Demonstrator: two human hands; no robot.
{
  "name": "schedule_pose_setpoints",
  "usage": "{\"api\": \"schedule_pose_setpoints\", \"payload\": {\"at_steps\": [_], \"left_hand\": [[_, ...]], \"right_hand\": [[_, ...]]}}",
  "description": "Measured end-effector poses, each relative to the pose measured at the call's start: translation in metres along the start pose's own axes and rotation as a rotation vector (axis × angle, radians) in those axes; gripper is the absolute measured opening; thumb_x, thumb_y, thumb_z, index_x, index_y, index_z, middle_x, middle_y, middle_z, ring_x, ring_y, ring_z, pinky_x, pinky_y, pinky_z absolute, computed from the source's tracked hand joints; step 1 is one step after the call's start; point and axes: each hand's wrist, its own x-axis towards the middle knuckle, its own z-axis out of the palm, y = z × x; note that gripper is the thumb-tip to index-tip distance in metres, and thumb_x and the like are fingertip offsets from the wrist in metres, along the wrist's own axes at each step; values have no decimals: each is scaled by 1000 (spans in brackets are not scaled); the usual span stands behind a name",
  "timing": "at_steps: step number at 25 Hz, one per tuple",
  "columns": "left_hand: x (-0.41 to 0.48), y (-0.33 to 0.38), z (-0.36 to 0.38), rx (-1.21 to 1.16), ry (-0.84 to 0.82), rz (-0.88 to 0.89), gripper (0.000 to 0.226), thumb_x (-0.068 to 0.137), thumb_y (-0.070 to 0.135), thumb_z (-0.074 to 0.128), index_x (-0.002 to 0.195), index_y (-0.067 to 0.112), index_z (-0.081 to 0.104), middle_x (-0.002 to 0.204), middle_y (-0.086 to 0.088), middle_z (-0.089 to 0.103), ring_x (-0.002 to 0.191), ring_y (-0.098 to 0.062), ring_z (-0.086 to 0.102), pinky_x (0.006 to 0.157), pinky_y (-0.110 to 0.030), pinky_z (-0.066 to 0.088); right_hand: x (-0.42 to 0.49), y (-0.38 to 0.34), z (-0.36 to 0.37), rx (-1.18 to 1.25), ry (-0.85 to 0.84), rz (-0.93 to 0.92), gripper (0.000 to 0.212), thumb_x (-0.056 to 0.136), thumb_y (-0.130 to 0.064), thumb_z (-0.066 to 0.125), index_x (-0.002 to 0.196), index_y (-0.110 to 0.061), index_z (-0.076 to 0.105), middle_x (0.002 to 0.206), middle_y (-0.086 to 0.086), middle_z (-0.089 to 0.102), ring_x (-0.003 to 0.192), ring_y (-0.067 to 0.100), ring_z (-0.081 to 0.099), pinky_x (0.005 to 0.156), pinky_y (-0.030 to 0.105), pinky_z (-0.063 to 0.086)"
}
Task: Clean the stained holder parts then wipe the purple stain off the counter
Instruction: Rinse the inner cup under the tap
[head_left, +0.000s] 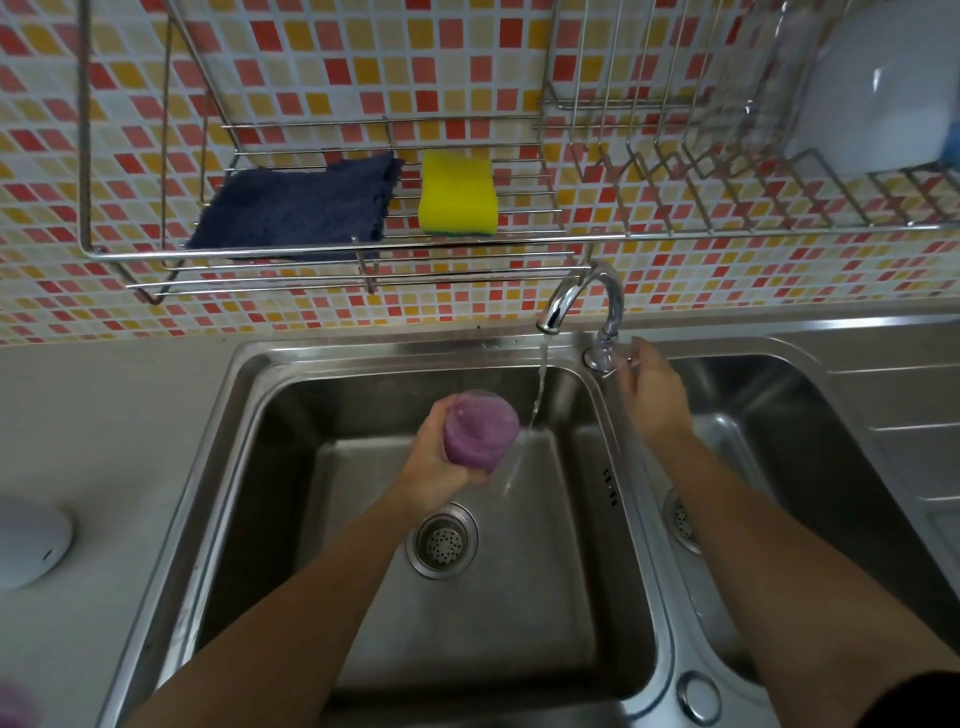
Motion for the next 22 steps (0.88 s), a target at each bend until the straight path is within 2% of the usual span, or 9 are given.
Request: {"api": "schedule_pose_setpoints", "payload": {"at_steps": [1, 3, 5, 8, 12, 15, 19, 22], "left_hand": [[1, -3, -2, 128, 46, 15, 91, 50, -10, 78, 126, 25, 43, 118, -2, 49, 107, -15, 52, 83, -20, 50], [3, -8, -6, 430, 94, 30, 90, 50, -1, 79, 128, 26, 43, 118, -2, 45, 110, -22, 48, 92, -32, 46], [4, -12, -10, 647, 93, 32, 88, 55, 5, 78, 132, 26, 41, 122, -8, 43, 111, -29, 44, 95, -36, 40], [1, -12, -14, 869, 74, 64, 81, 66, 8, 71, 137, 27, 39, 129, -12, 38, 112, -35, 36, 97, -36, 32], [6, -11, -22, 1118, 77, 188, 79, 70, -2, 63, 139, 26, 36, 137, -12, 35, 119, -36, 28, 99, -40, 37], [13, -6, -29, 1283, 59, 323, 83, 69, -9, 62, 139, 26, 37, 141, -11, 34, 127, -39, 26, 97, -47, 42], [22, 7, -36, 1528, 29, 586, 88, 54, -9, 76, 131, 21, 47, 133, -18, 48, 122, -45, 42, 88, -55, 48], [25, 17, -40, 1677, -1, 772, 94, 47, 5, 85, 130, 20, 45, 130, -19, 53, 119, -45, 44, 86, -55, 50]], "right_hand": [[-12, 5, 4, -64, 10, 0, 39, 97, -24, 43, 130, -2, 42, 125, 24, 53, 115, 37, 52, 95, 44, 43], [-48, 18, 17, -185, -38, -55, 51, 97, -26, 40, 141, -2, 29, 148, 21, 31, 138, 33, 28, 110, 43, 28], [-86, 30, 31, -260, -140, -91, 55, 98, -30, 32, 145, -4, 19, 155, 16, 15, 144, 28, 10, 116, 40, 13], [-115, 47, 46, -436, -234, -81, 59, 99, -32, 21, 147, -5, 2, 157, 15, -1, 145, 26, -4, 115, 37, 0], [-117, 50, 49, -497, -216, -88, 57, 95, -25, 14, 146, -3, -2, 156, 16, -4, 145, 26, -5, 113, 36, -3], [-117, 51, 51, -516, -224, -80, 58, 95, -19, 20, 146, -3, -5, 157, 14, -7, 145, 24, -8, 113, 35, -5], [-118, 51, 52, -521, -180, -104, 66, 83, -17, 8, 146, -2, -1, 157, 15, -4, 145, 25, -4, 113, 34, -3], [-117, 51, 52, -525, -208, -97, 66, 87, -9, 26, 146, -3, -3, 157, 14, -7, 145, 24, -7, 115, 35, -1]]}}
